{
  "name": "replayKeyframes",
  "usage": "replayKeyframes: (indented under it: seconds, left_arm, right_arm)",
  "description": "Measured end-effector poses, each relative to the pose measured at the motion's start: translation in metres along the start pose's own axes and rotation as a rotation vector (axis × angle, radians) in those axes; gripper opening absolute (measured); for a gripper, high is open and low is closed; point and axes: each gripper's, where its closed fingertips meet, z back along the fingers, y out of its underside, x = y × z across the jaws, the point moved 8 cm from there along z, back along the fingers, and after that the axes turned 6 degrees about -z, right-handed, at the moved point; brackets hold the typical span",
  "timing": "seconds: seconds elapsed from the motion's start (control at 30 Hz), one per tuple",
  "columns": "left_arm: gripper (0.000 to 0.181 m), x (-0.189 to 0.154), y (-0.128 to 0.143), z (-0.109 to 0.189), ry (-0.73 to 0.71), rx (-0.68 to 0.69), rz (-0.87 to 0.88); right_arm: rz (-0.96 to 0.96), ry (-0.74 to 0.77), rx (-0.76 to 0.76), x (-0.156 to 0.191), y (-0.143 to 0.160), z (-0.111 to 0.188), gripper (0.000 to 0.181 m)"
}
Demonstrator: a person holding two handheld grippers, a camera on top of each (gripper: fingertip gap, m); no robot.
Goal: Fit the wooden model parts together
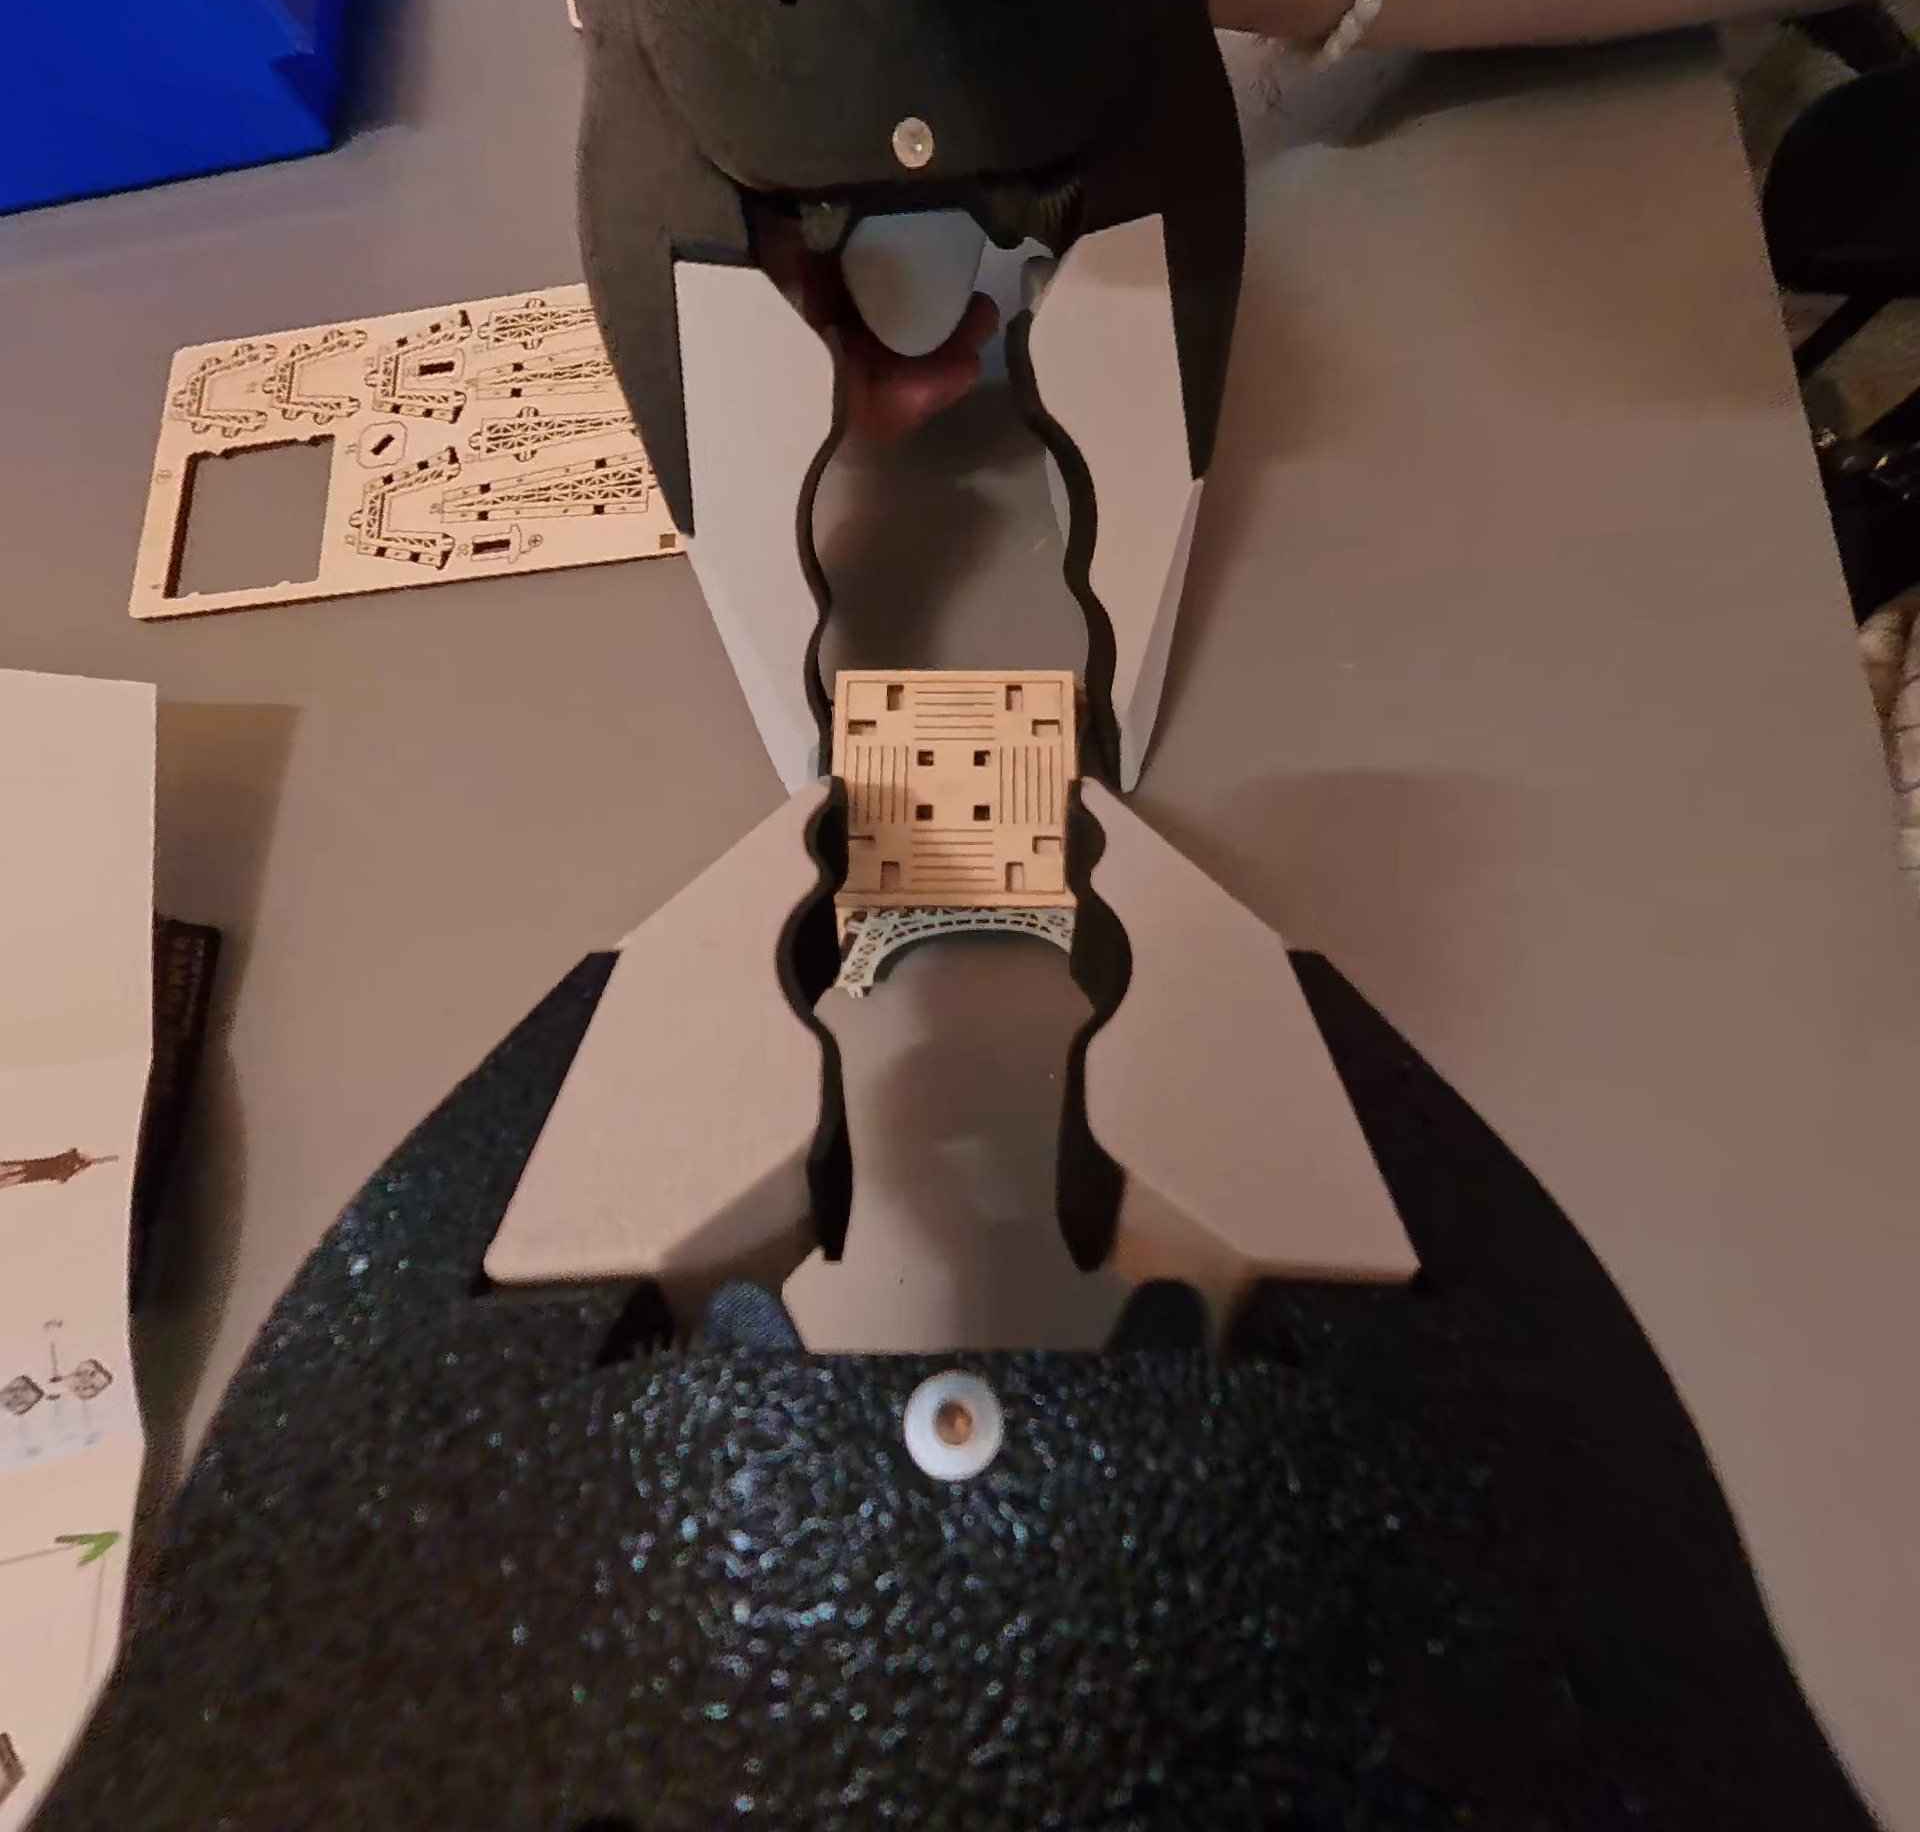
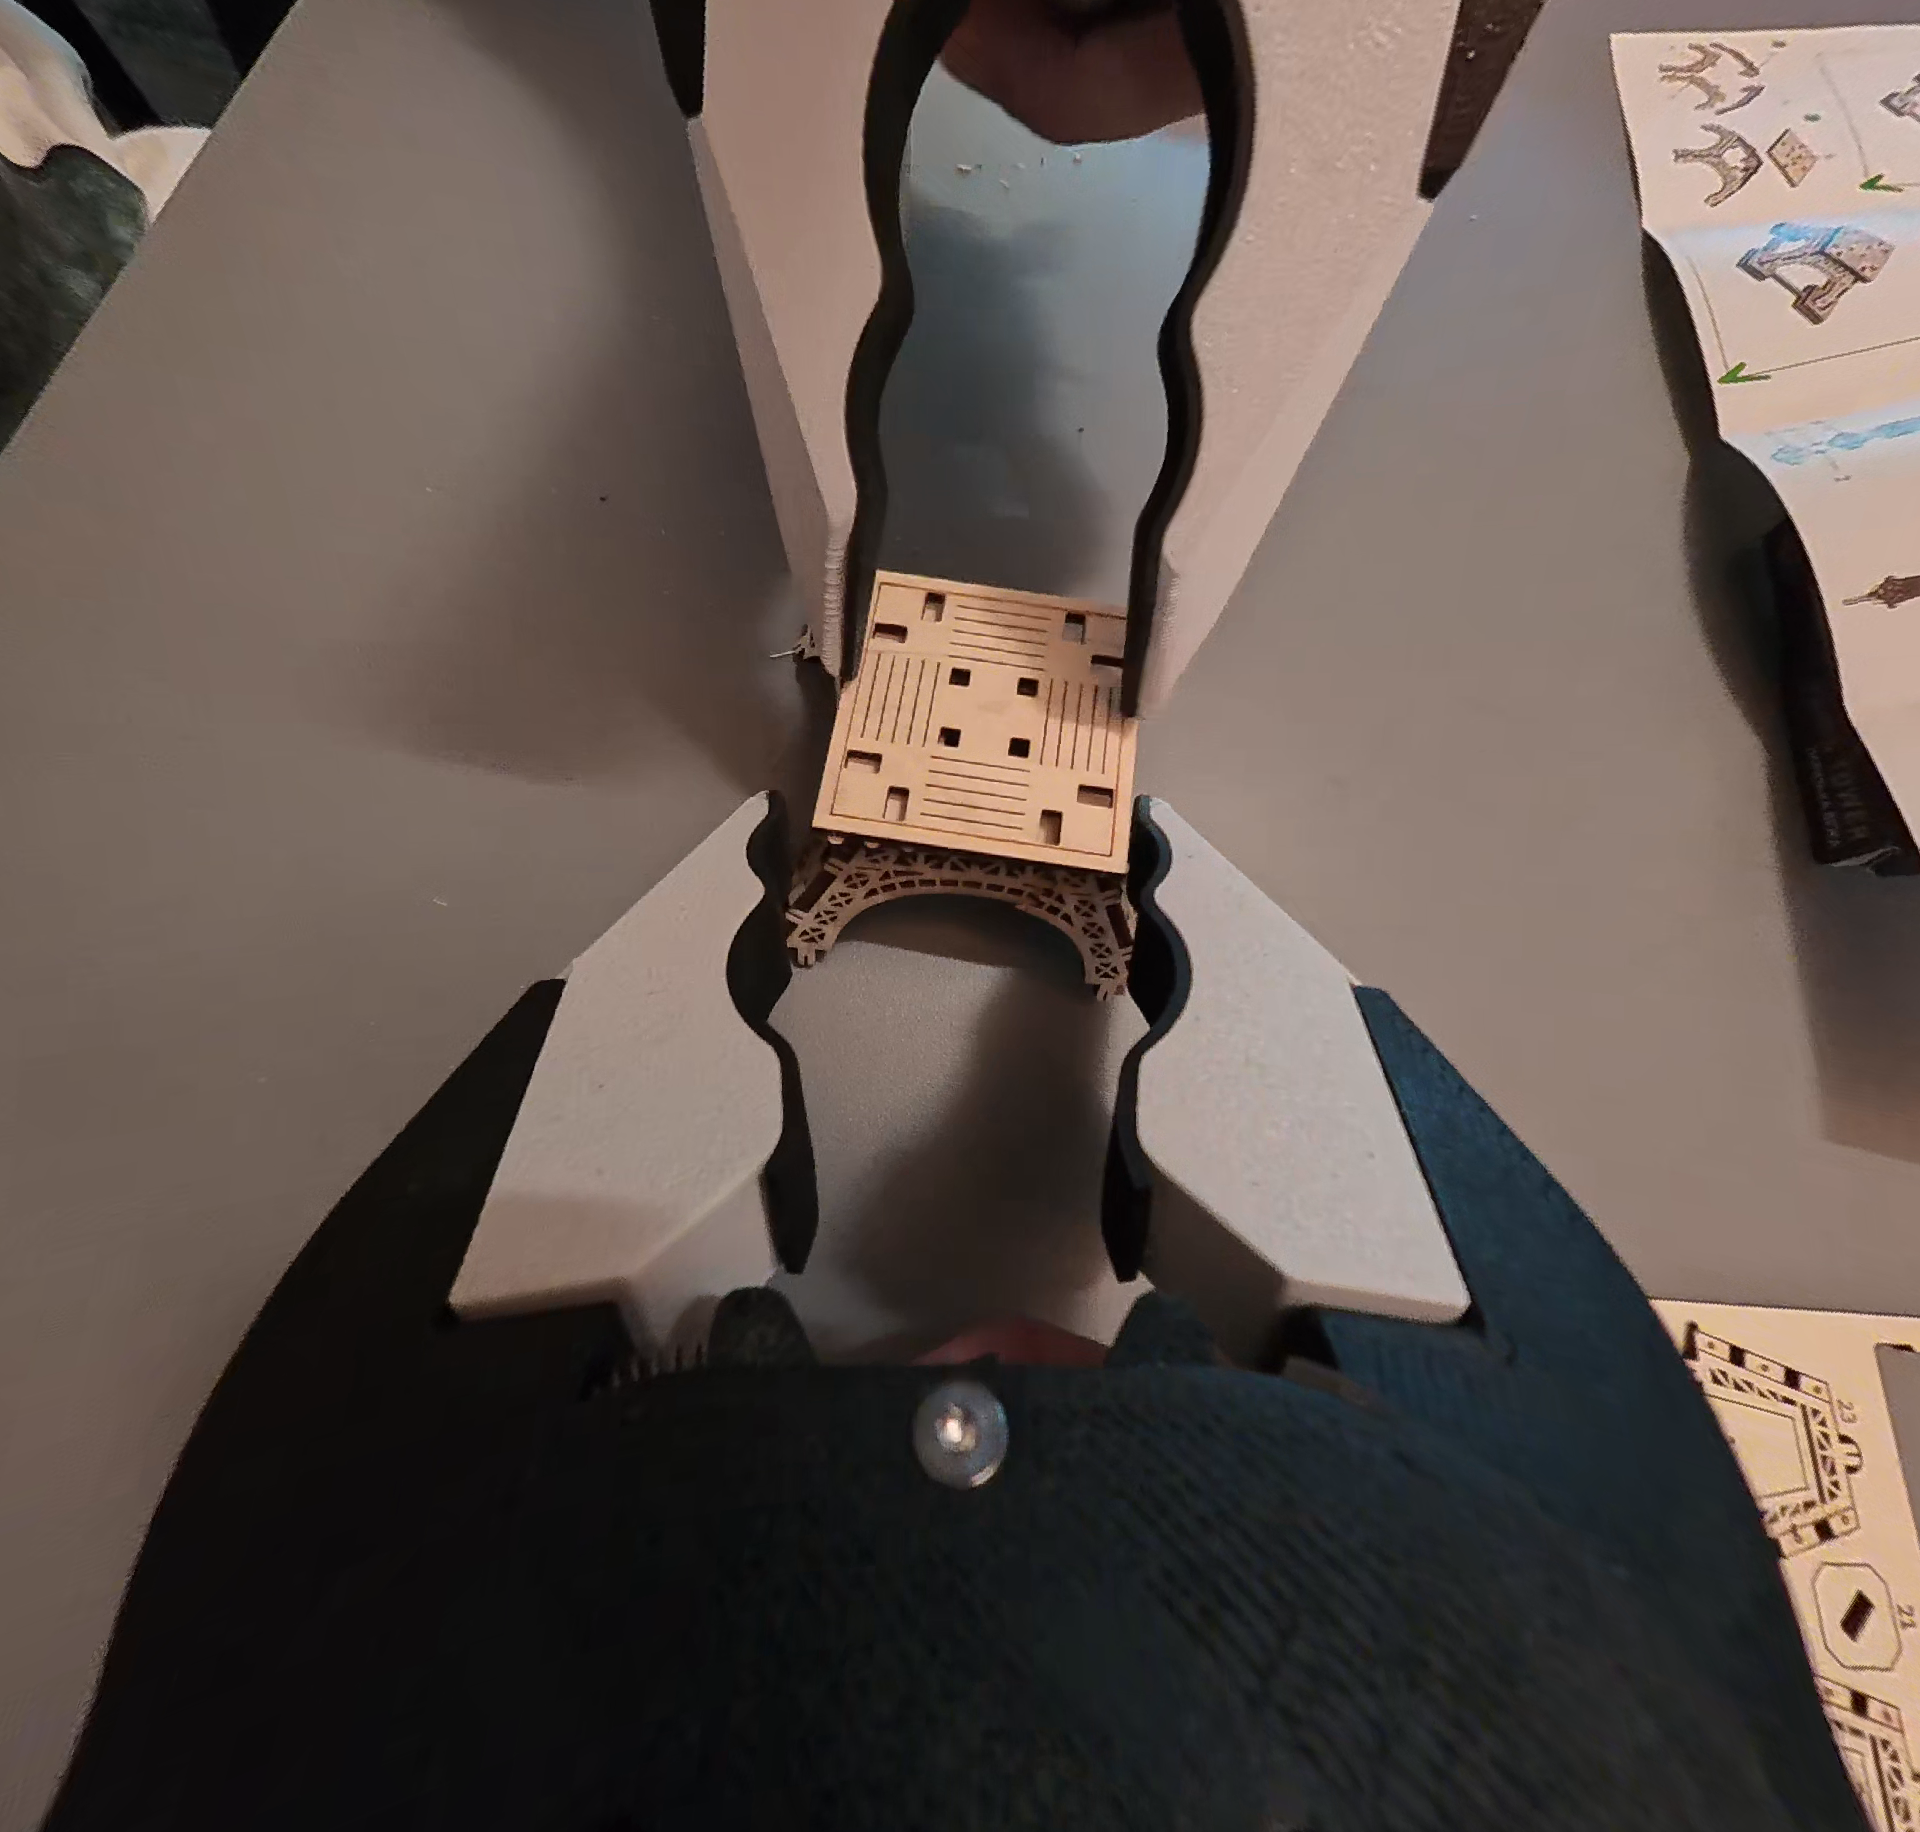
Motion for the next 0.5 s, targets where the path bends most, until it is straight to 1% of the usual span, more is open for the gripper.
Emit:
replayKeyframes:
  seconds: [0.1, 0.27, 0.33, 0.43, 0.5]
  left_arm:
    - [0.033, 0.000, -0.002, -0.001, 0.031, 0.021, 0.005]
    - [0.034, 0.003, -0.004, -0.001, 0.055, 0.049, 0.037]
    - [0.040, 0.005, -0.005, 0.000, 0.054, 0.057, 0.051]
    - [0.040, 0.009, -0.008, 0.002, 0.046, 0.068, 0.076]
    - [0.038, 0.010, -0.010, 0.002, 0.045, 0.101, 0.068]
  right_arm:
    - [-0.017, -0.007, 0.005, -0.001, 0.000, 0.000, 0.063]
    - [-0.028, -0.015, 0.008, -0.002, 0.000, 0.000, 0.064]
    - [-0.033, -0.019, 0.010, -0.002, 0.000, 0.000, 0.064]
    - [-0.036, -0.022, 0.011, -0.002, 0.000, 0.000, 0.064]
    - [-0.037, -0.023, 0.012, -0.002, 0.000, 0.000, 0.064]
